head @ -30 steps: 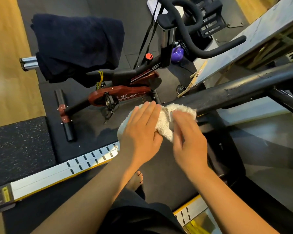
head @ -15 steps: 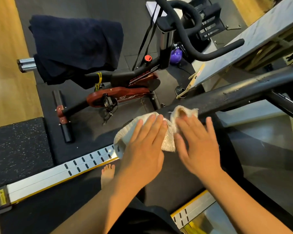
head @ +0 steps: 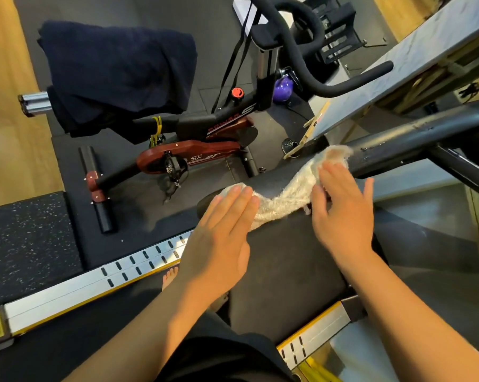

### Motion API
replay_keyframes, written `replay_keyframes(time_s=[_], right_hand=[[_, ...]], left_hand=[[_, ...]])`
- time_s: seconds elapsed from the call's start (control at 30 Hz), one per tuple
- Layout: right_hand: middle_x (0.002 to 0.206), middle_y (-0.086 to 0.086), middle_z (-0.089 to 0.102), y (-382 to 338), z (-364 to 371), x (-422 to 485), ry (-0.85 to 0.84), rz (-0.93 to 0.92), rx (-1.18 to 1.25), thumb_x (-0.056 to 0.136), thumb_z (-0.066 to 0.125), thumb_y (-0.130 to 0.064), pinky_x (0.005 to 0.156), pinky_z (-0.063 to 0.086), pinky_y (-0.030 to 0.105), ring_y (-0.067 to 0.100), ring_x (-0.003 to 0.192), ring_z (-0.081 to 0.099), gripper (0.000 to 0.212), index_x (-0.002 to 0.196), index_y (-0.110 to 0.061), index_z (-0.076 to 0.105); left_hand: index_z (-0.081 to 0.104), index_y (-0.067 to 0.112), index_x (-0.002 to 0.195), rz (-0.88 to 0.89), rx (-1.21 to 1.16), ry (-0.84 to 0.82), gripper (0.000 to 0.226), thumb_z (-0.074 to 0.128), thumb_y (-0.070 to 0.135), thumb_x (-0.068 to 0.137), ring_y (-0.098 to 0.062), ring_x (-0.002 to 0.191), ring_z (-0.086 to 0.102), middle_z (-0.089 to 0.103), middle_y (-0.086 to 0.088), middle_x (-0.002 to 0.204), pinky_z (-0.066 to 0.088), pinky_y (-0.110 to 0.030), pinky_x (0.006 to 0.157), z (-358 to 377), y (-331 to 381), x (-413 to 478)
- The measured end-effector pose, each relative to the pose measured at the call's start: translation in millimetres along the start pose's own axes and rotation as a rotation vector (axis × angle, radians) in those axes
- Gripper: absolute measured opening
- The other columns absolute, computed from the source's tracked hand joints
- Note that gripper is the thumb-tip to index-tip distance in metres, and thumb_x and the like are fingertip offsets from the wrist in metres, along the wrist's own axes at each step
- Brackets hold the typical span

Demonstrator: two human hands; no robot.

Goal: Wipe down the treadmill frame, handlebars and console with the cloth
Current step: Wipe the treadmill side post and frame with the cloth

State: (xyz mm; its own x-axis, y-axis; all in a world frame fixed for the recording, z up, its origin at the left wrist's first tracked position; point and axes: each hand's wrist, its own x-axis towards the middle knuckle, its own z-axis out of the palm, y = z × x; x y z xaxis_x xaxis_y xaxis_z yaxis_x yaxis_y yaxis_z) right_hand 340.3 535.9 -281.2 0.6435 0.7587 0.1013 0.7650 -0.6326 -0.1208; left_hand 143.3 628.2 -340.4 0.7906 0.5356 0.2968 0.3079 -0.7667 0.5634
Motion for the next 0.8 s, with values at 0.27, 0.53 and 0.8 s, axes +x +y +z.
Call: replay_keyframes(time_s=[0.27,0.53,0.8], right_hand=[[0.145,-0.003,0.049,-24,9,-23,0.027,-0.195,-0.052,0.097,0.043,-0.035,0.115,0.015,0.060,0.013,0.141,0.035,0.042,0.133,-0.019,0.058],[0.146,-0.001,0.047,-53,20,-23,0.011,-0.107,0.131,0.098,0.039,-0.031,0.115,0.011,0.062,0.017,0.144,0.028,0.042,0.134,-0.021,0.056],[0.144,-0.005,0.049,-25,16,-13,0.088,0.051,0.115,0.097,0.038,-0.036,0.116,0.005,0.061,0.013,0.144,0.027,0.041,0.128,-0.022,0.061]], left_hand=[[0.044,0.001,0.145,-0.052,-0.086,0.017,0.063,0.046,0.006,0.083,-0.026,0.148,0.028,0.040,-0.012,0.154,0.025,-0.046,0.120,0,2,0],[0.041,0.002,0.147,-0.160,-0.104,0.014,0.067,0.049,0.012,0.081,-0.029,0.149,0.024,0.038,-0.013,0.155,0.027,-0.051,0.119,3,9,11],[0.041,0.000,0.147,-0.065,0.046,-0.021,0.075,0.067,0.008,0.076,-0.033,0.148,0.024,0.036,-0.016,0.155,0.016,-0.046,0.122,0,11,12]])
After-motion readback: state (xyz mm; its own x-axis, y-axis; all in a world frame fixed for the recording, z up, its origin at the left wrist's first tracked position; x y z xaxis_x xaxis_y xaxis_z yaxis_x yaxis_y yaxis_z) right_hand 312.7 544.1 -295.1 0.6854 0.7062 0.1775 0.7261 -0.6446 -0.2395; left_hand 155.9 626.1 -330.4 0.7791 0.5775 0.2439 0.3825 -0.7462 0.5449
